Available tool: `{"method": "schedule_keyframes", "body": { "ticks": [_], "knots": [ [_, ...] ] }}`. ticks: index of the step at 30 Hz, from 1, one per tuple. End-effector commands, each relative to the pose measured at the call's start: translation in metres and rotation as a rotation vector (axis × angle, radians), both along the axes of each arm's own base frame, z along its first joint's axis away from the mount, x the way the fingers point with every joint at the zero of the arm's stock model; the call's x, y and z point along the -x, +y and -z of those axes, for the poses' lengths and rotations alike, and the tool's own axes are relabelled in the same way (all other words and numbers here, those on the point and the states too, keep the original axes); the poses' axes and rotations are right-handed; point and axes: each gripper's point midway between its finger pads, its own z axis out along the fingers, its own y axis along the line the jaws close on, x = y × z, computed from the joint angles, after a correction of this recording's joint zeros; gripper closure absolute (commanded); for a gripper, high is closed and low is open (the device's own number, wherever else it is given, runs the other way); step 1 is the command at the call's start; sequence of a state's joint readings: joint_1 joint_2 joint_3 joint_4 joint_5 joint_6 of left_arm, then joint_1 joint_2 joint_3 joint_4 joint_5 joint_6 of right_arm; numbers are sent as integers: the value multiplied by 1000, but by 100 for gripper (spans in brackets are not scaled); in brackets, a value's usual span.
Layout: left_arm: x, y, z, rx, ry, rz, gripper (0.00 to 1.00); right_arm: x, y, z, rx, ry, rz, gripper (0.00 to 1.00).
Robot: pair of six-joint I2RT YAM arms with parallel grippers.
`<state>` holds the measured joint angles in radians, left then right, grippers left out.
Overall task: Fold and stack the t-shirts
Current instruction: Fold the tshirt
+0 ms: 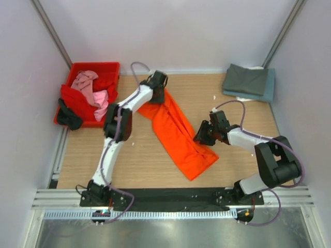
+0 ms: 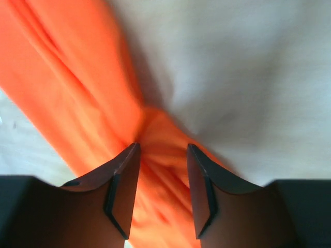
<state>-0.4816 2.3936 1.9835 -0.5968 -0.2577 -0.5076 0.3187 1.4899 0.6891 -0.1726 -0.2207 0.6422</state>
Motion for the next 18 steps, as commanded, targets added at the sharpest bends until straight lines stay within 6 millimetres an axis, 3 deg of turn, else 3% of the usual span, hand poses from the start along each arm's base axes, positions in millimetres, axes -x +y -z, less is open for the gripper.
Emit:
{"method": "schedule_keyframes", "body": {
  "ticks": [1,2,3,5,6,7,8,9,10,11,12,13,14,15,17,18],
  "knots": [
    [-36,-58,-8,65,25,321,47,80,54,1,-86,180,-75,52],
    [-40,-73,-23,97,-21,400,42,86,66,-12,-108,150,-104,50],
    [-41,-78,-25,99,-40,424,37,92,71,-18,-109,145,-115,48],
    [-50,-95,-86,142,-201,499,22,93,71,-29,-85,102,-103,46],
    [-35,-93,-65,125,-154,522,18,91,68,-33,-64,93,-91,46],
    [-31,-99,-104,103,-243,554,11,85,66,-42,-48,63,-90,46],
    [-26,-104,-120,97,-270,581,11,87,60,-37,-13,70,-92,46],
    [-23,-105,-136,69,-297,586,9,77,63,-48,1,39,-96,44],
    [-18,-106,-155,51,-329,601,2,73,60,-52,33,29,-99,40],
    [-10,-106,-183,12,-373,588,0,68,49,-52,113,13,-106,37],
    [-9,-100,-199,-24,-406,571,0,52,51,-66,140,-27,-93,34],
    [-8,-92,-209,-51,-417,544,0,46,49,-74,166,-52,-92,29],
    [-4,-84,-232,-54,-450,524,0,41,47,-80,188,-73,-97,28],
    [-3,-79,-241,-69,-463,515,0,31,46,-95,200,-116,-79,27],
    [-2,-59,-256,-112,-471,468,0,21,45,-107,210,-158,-63,22],
    [3,-50,-273,-120,-495,445,0,13,45,-116,212,-191,-63,20]
  ]
}}
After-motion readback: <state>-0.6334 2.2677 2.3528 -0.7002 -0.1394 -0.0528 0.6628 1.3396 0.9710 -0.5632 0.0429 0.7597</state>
